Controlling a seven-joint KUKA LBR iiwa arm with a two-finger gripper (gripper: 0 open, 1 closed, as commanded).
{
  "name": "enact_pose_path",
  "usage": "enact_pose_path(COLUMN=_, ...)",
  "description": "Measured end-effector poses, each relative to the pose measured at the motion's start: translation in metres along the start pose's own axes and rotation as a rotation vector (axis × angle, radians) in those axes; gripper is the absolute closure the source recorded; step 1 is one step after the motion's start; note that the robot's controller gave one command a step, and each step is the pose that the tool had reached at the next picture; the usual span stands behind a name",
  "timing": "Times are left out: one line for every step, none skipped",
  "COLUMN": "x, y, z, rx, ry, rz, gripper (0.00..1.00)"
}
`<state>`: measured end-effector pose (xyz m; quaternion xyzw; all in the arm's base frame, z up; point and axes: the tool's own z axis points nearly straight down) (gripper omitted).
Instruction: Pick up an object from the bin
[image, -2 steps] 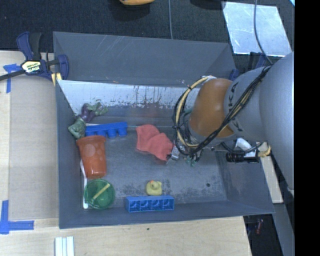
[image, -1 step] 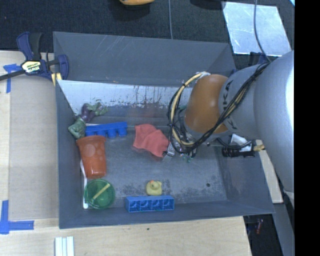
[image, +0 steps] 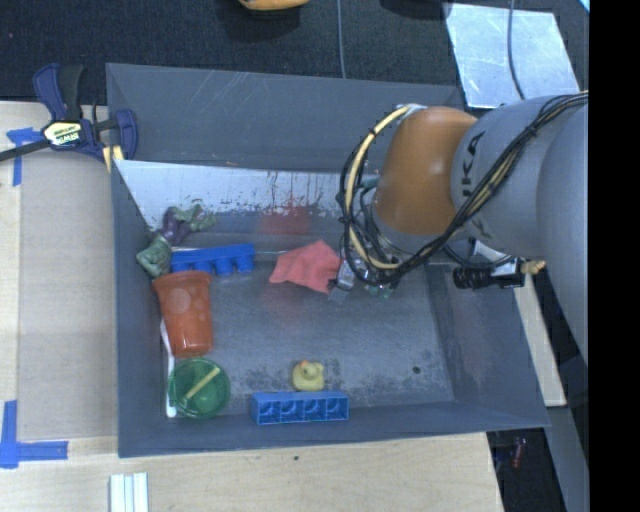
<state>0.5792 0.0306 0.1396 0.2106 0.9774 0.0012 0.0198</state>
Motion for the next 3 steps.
enact_pose_path(x=-0.029, y=0.002, z=0.015, rx=-0.005, ry=-0.011, rz=-0.076, gripper=1.00)
enact_pose_path(x=-0.023, y=-0.001, z=-0.026, rx=0.002, ry=0.005, rz=-0.087, gripper=1.00)
enact_pose_path(x=-0.033, y=-0.009, z=-0.112, rx=0.003, ry=0.004, rz=-0.133, gripper=1.00)
